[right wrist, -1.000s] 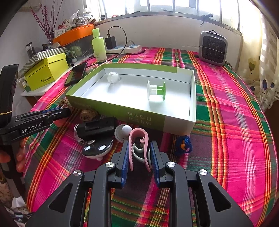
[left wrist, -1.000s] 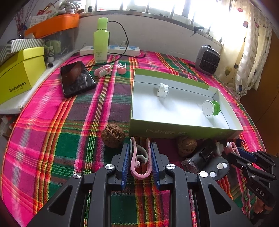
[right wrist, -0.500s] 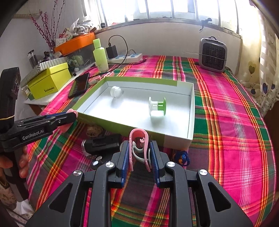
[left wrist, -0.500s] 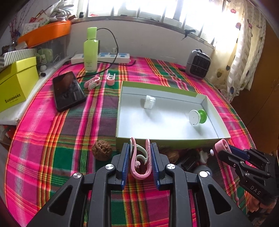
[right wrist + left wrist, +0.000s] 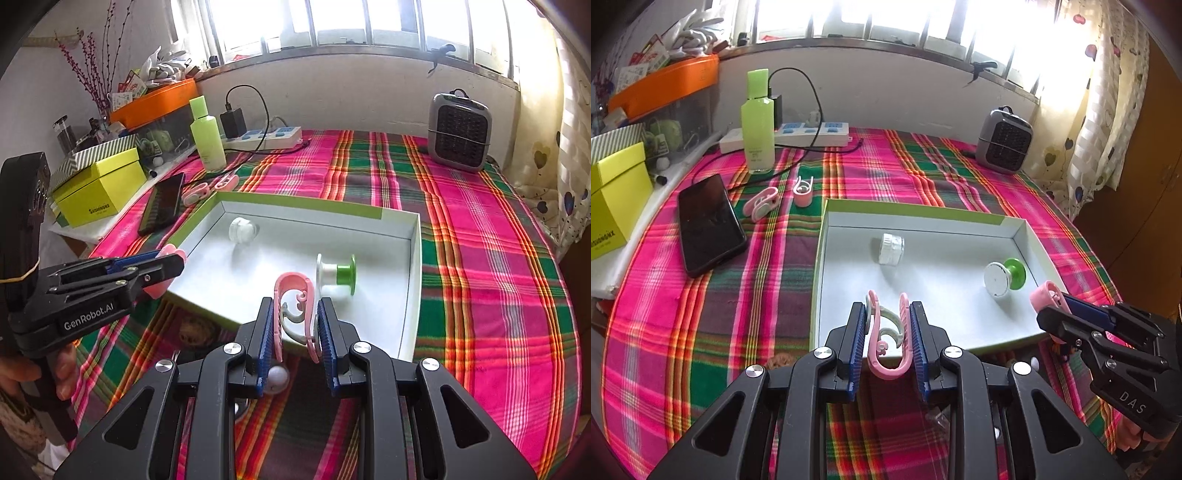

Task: Organize objects
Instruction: 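Lower both pink clips into the tray and open both grippers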

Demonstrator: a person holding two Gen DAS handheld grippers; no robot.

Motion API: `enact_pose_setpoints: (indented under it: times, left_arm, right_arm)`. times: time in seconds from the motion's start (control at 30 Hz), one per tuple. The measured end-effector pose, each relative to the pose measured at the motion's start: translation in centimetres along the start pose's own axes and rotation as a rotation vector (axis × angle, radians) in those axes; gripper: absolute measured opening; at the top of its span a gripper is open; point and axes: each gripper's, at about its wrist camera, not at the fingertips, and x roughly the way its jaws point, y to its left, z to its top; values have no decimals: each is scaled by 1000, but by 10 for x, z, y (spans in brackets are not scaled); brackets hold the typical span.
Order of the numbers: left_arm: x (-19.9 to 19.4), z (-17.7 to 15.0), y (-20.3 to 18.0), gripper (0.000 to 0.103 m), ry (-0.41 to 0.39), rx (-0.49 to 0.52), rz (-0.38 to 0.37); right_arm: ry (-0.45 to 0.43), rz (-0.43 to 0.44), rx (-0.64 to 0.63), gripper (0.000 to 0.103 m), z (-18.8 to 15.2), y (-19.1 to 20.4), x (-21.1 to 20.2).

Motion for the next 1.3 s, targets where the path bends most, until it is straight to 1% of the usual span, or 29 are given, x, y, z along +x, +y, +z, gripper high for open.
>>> enact_pose_setpoints:
  times: [0.27, 0.5, 0.67, 1.07, 1.3]
  left_arm:
    - [18, 14, 2, 22, 6, 6, 15]
    - [36, 26, 6, 22, 14, -8, 21]
    - [46, 29, 5, 22, 24, 0, 28]
    - [63, 29, 4, 22, 58, 7, 30]
    - [66, 30, 3, 22, 56, 16, 37]
  right_arm:
    - [18, 5, -1, 25, 23, -2, 23]
    - [49, 20, 9, 25, 43, -5, 51]
    - [74, 18, 20, 25, 51, -7, 69]
    - [115, 16, 9, 25, 62, -5, 96]
    - [132, 13, 11, 25, 64, -6, 105]
